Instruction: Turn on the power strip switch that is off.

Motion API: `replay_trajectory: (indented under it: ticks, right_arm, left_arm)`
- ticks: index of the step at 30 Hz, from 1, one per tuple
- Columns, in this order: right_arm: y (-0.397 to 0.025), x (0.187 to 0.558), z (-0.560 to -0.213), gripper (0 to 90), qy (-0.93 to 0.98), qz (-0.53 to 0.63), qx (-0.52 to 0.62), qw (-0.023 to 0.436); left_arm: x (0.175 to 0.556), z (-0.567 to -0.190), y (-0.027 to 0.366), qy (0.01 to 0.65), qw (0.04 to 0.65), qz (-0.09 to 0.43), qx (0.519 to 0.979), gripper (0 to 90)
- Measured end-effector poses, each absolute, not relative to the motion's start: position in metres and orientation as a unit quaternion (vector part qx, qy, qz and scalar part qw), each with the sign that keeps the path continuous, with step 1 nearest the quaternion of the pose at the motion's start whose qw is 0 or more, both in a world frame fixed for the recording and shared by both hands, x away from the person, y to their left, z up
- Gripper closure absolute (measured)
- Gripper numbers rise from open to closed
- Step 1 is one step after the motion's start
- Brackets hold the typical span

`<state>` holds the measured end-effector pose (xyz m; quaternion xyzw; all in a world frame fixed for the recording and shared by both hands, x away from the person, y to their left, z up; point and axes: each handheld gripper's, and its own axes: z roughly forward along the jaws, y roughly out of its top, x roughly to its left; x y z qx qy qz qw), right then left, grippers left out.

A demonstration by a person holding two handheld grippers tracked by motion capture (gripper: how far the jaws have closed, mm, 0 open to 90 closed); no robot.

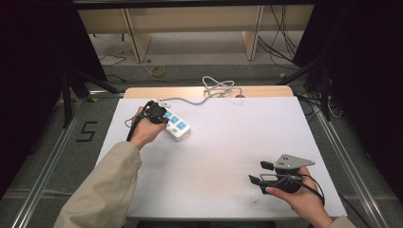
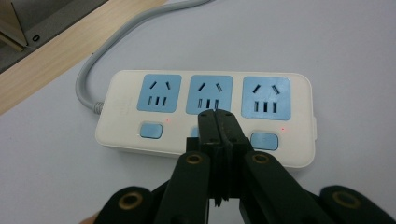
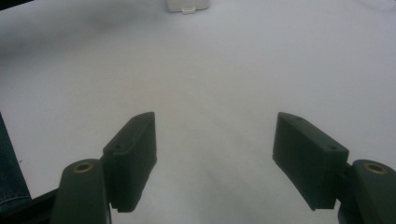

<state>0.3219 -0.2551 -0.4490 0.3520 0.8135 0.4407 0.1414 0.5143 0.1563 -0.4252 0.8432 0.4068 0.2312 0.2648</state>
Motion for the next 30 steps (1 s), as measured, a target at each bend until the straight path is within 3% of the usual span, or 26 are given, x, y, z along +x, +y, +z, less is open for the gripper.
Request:
replay_trajectory:
  ticks: [30]
  right_arm:
    - [-0.256, 0.323, -0.45, 30.7, 0.816, 0.437, 0.351, 0.14]
  left_arm:
    - [0.537, -0.428, 0.154, 0.418, 0.24, 0.221, 0.848, 89.9]
